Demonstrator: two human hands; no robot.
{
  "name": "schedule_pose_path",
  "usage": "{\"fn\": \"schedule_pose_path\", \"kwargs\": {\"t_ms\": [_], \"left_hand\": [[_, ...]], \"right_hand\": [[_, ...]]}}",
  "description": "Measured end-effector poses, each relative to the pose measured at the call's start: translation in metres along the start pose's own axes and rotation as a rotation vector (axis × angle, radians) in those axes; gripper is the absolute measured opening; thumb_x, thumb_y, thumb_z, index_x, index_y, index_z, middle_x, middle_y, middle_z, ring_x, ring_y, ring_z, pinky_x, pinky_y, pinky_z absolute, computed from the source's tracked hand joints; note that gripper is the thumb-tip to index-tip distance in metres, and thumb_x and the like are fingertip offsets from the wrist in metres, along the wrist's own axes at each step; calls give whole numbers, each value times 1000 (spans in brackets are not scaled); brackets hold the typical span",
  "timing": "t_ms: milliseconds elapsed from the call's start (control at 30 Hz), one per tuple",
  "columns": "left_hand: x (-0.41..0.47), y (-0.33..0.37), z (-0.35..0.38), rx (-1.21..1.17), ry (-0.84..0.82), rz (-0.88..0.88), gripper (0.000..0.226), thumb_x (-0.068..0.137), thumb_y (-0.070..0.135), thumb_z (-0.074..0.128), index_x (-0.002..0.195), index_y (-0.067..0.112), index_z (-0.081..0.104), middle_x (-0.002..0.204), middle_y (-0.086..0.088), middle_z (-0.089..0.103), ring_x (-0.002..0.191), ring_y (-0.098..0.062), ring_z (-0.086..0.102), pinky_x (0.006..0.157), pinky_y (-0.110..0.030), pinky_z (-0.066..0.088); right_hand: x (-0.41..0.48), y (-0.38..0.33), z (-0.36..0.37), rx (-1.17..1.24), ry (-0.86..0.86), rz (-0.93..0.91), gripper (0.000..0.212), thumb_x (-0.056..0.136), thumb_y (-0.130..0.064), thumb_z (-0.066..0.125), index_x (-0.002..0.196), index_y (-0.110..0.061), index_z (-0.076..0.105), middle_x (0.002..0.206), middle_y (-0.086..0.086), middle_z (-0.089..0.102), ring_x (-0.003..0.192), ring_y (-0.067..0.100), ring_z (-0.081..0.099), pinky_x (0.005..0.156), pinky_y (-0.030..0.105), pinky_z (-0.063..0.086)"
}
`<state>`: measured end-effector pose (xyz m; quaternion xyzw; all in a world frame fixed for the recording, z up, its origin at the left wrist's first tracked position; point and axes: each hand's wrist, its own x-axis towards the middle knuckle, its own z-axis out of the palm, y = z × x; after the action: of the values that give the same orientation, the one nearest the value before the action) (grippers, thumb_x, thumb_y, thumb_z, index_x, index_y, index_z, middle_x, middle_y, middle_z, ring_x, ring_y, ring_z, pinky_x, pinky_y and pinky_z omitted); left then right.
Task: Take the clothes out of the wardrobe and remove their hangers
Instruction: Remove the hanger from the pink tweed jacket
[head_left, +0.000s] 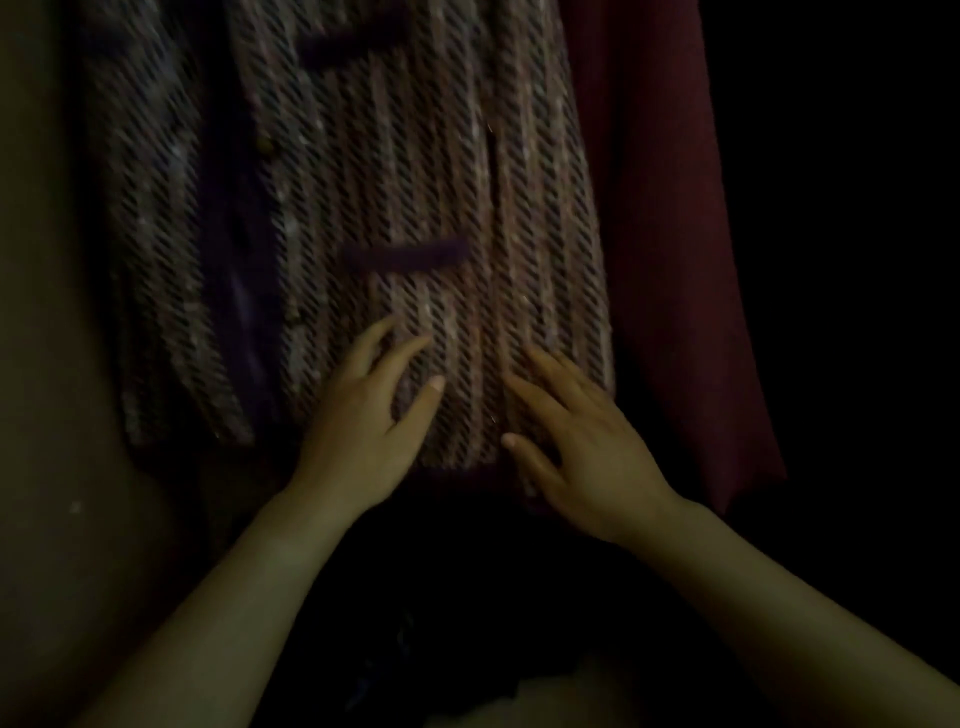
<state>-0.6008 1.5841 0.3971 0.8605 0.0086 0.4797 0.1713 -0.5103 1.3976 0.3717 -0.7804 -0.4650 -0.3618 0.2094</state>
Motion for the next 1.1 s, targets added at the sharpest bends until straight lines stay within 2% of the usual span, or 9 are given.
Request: {"fn": "schedule_pose_path", "kwargs": {"t_ms": [167,267,400,500,633,767,933,1033,1100], "left_hand": [[-99,23,42,-149,-177,-37,58,89,55,38,140,27,39,147,3,34,134,-12,31,107,-25,25],[-164,42,66,-166,-331,-57,62,91,51,40,145,24,30,148,-2,33,134,-17,33,105,-28,27],[-248,69,92,-251,-527,-53,64,88,55,35,141,19,38,145,-8,39,131,-23,37,103,-29,29],[-309,111,109,-347,-742,-50,68,86,57,33,140,16,40,143,-8,41,129,-24,40,104,-36,34],[-376,178,119,-439,-1002,118,69,84,60,28,139,21,40,144,-2,40,131,-18,37,105,-32,31],[-429,238,127,-462,-1207,323,66,85,59,30,137,21,43,140,-2,44,129,-19,39,105,-41,35],[-496,340,139,-451,-1332,625,66,85,56,30,133,15,48,134,-8,51,122,-27,46,101,-40,35],[-540,431,139,-518,-1381,729,68,84,56,30,132,13,50,133,-10,53,120,-31,49,99,-45,38],[-565,498,136,-596,-1413,799,68,83,57,31,133,15,48,134,-8,52,121,-28,48,100,-42,38]], "right_hand": [[-110,-12,-10,43,-96,180,60,91,-51,34,144,-24,31,154,0,21,139,16,24,106,25,27],[-189,-23,-22,0,-177,363,59,92,-50,35,143,-19,34,151,6,28,136,23,31,106,32,31],[-305,-48,-41,-44,-314,551,62,92,-51,32,141,-13,37,145,15,37,132,31,37,104,43,38],[-385,-75,-65,-84,-396,730,59,92,-48,36,138,-11,41,142,17,41,128,34,41,103,44,37],[-472,-117,-106,-115,-408,984,58,92,-48,40,138,-14,41,143,14,41,129,31,41,102,44,39],[-546,-151,-150,-132,-382,1223,59,90,-51,40,136,-14,43,144,13,39,128,28,41,100,37,38],[-643,-180,-225,-189,-336,1445,57,90,-50,41,130,-10,50,135,14,48,127,32,42,103,43,39],[-702,-200,-288,-258,-294,1588,60,89,-51,37,130,-10,51,135,14,50,128,34,42,105,43,36],[-734,-213,-330,-325,-249,1671,61,88,-52,34,130,-10,51,137,14,49,129,34,41,105,43,34]]}}
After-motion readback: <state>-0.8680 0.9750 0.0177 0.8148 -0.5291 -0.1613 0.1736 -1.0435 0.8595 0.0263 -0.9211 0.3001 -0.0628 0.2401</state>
